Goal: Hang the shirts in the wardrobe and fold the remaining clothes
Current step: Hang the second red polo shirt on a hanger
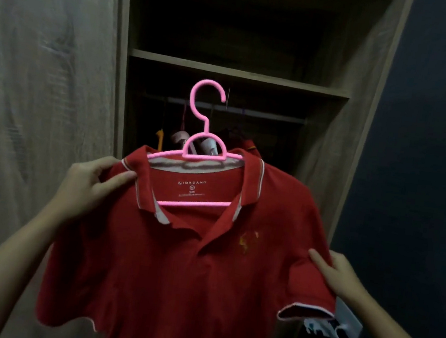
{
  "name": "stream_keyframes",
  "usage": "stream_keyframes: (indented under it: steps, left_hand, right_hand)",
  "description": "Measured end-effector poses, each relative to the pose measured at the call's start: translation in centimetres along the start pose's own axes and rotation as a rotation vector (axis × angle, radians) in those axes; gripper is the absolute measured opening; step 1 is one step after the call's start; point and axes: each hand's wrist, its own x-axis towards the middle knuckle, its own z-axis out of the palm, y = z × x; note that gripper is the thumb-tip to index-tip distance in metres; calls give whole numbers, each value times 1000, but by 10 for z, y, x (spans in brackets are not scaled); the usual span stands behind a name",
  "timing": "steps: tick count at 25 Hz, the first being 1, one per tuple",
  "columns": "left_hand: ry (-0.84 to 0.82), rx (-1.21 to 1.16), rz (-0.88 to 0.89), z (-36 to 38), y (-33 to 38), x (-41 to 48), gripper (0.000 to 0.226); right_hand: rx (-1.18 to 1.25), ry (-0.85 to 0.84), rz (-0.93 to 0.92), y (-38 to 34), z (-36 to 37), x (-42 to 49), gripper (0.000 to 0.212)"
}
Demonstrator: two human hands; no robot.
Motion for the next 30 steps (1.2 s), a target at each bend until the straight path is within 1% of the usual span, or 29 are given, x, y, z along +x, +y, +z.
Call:
stream_keyframes:
  steps: [1, 2, 3, 4, 5, 6, 7, 8, 10, 11, 12, 14, 16, 18, 21, 22, 24, 26, 28, 29, 30]
  left_hand:
    - [-18, 17, 1, -2, 2, 1, 10]
    - [-39, 45, 3, -2, 3, 1, 15]
    - [-60, 70, 1, 1, 2, 1, 21]
    - [-76, 88, -2, 6, 1, -1, 25]
    - [-88, 99, -1, 12, 0, -3, 28]
    - [-101, 109, 8, 18, 1, -5, 32]
    - [-113, 113, 25, 23, 3, -7, 35]
    - [-126, 114, 38, 27, 4, -8, 38]
    - [-161, 100, 46, 31, 7, -10, 41]
    - [-190, 97, 48, 32, 7, -11, 42]
    - [-239, 119, 55, 33, 7, -11, 44]
    - [-356, 250, 105, 37, 6, -10, 53]
    - [-394, 339, 131, 41, 5, -8, 49]
    - [-364, 320, 134, 44, 4, -7, 43]
    - [-330, 259, 157, 47, 7, -7, 42]
    - [-328, 211, 171, 49, 8, -7, 43]
    - [-328, 116, 186, 53, 11, -7, 49]
    - [-345, 58, 180, 55, 13, -8, 51]
    - [-389, 26, 154, 56, 15, -11, 52]
    - [-405, 16, 136, 58, 16, -13, 52]
    - [-407, 19, 123, 59, 17, -15, 53]
  right_hand:
    - [-61, 11, 45, 5, -5, -1, 12]
    - [-130, -16, 46, 4, -10, 0, 7]
    - [-164, -43, 19, -4, -13, 1, 27]
    - [-106, -55, -66, -17, -13, 2, 49]
    - [-20, -20, -157, -34, -12, 3, 62]
    - [38, 9, -260, -55, -10, 4, 67]
    - [40, 13, -343, -76, -6, 6, 63]
    - [-24, -24, -402, -91, -2, 9, 53]
    - [-204, -126, -446, -110, 8, 12, 33]
    - [-237, -138, -472, -111, 14, 15, 27]
    - [-223, -124, -486, -109, 20, 16, 27]
    - [-210, -56, -483, -104, 29, 18, 41]
    - [-228, -8, -482, -102, 34, 20, 44]
    - [-215, 25, -477, -107, 35, 21, 42]
    - [-221, 37, -513, -112, 33, 24, 39]
    - [-193, 14, -527, -112, 33, 25, 34]
    - [-79, -49, -554, -107, 31, 26, 13]
    - [-6, -115, -520, -98, 25, 26, 13]
    - [4, -142, -451, -84, 20, 26, 16]
    - [0, -137, -413, -79, 20, 24, 17]
    - [-28, -91, -396, -77, 21, 23, 16]
